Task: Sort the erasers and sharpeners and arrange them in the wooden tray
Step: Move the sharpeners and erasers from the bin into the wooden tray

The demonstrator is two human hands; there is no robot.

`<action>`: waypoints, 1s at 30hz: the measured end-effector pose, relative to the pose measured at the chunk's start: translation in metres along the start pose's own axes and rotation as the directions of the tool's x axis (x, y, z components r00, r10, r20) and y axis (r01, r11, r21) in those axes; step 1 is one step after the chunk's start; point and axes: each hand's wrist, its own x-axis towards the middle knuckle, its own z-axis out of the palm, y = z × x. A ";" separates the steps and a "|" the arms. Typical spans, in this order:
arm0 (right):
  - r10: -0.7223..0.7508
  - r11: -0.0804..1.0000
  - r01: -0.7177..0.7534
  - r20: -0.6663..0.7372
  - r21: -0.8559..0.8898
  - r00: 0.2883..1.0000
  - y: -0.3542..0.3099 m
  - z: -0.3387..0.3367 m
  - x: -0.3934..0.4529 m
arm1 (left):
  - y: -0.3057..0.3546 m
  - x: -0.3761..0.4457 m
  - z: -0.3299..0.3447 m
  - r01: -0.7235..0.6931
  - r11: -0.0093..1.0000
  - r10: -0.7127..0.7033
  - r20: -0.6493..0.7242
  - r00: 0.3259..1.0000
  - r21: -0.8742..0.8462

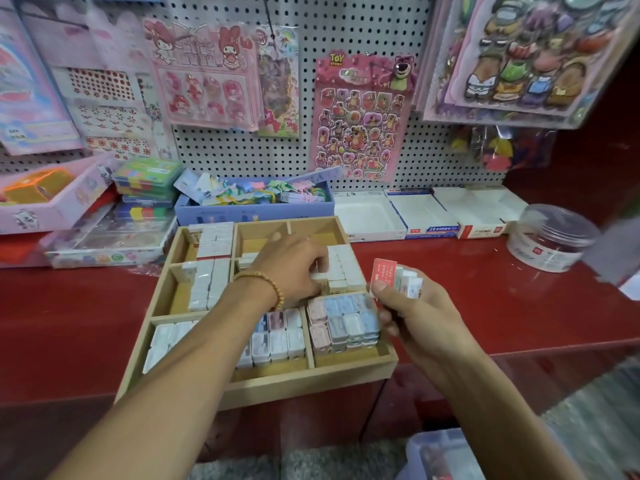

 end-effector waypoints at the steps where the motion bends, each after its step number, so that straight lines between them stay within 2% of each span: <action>1: 0.000 1.000 0.000 0.004 -0.001 1.000 0.000 0.001 0.001 | 0.003 0.000 0.001 0.008 1.000 -0.008 -0.001 1.000 0.006; 7: 0.010 1.000 -0.010 0.012 0.014 1.000 -0.001 0.007 0.003 | 0.006 -0.001 0.002 0.050 0.999 -0.050 -0.024 0.998 0.017; 11: 0.000 1.000 0.000 0.013 0.027 1.000 -0.003 0.013 0.006 | 0.001 0.001 -0.005 0.078 0.997 -0.078 0.036 0.996 -0.004; 12: 0.001 1.000 -0.002 0.018 0.028 1.000 -0.004 0.014 0.007 | 0.000 0.000 -0.010 0.079 0.996 -0.077 0.040 0.996 -0.051; 14: 0.006 1.000 -0.006 0.040 0.007 0.999 -0.008 0.020 0.010 | -0.004 -0.002 -0.023 0.066 0.965 -0.065 0.014 0.998 -0.254; 17: -0.002 0.999 0.006 0.098 -0.036 0.995 -0.016 0.037 0.016 | -0.008 -0.010 -0.046 0.049 0.779 -0.080 -0.022 0.997 -0.625; 19: -0.014 0.998 0.022 0.142 -0.054 0.990 -0.021 0.052 0.020 | -0.012 -0.016 -0.057 0.037 0.675 -0.070 -0.014 0.997 -0.737; 24: -0.029 0.996 0.046 0.212 -0.073 0.977 -0.026 0.087 0.033 | -0.032 -0.028 -0.065 0.051 0.615 -0.098 -0.012 0.995 -0.787; 27: -0.009 1.000 0.007 0.214 0.010 0.977 -0.023 0.104 0.041 | -0.054 -0.032 -0.075 0.068 0.632 -0.135 -0.024 0.991 -0.772; 30: 0.010 0.993 -0.031 0.190 0.110 0.982 -0.019 0.117 0.052 | -0.087 -0.035 -0.086 0.098 0.691 -0.212 -0.071 0.975 -0.716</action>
